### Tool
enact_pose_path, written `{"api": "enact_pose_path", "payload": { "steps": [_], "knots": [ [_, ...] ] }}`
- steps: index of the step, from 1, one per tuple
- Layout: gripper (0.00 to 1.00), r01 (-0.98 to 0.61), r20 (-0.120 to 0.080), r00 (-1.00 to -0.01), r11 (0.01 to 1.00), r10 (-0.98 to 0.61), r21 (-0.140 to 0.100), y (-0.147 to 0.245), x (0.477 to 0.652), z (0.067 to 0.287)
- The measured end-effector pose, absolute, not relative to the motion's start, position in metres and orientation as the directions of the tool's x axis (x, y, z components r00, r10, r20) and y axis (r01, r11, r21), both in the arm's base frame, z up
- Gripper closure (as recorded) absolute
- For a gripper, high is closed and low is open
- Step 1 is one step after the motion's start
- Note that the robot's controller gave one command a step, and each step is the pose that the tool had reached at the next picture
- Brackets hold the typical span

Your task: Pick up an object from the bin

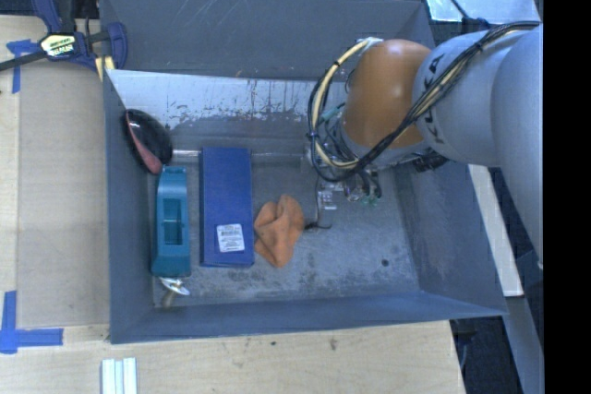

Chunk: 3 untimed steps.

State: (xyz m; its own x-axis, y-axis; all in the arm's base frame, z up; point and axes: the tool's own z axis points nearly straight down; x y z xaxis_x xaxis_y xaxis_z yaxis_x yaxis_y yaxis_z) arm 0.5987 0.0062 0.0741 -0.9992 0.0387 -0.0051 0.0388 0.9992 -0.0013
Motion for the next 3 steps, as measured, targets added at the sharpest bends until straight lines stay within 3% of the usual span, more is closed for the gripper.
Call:
{"api": "enact_pose_path", "payload": {
  "steps": [1, 2, 3],
  "knots": [
    [0.00, -0.006, -0.002, -1.000, 1.000, -0.006, 0.002, 0.033, 0.575, 0.087],
    [1.00, -0.121, -0.003, -0.993, 0.993, -0.121, 0.000, 0.069, 0.575, 0.071],
    [1.00, -0.122, -0.003, -0.993, 0.993, -0.122, 0.000, 0.069, 0.575, 0.071]
  ]
}}
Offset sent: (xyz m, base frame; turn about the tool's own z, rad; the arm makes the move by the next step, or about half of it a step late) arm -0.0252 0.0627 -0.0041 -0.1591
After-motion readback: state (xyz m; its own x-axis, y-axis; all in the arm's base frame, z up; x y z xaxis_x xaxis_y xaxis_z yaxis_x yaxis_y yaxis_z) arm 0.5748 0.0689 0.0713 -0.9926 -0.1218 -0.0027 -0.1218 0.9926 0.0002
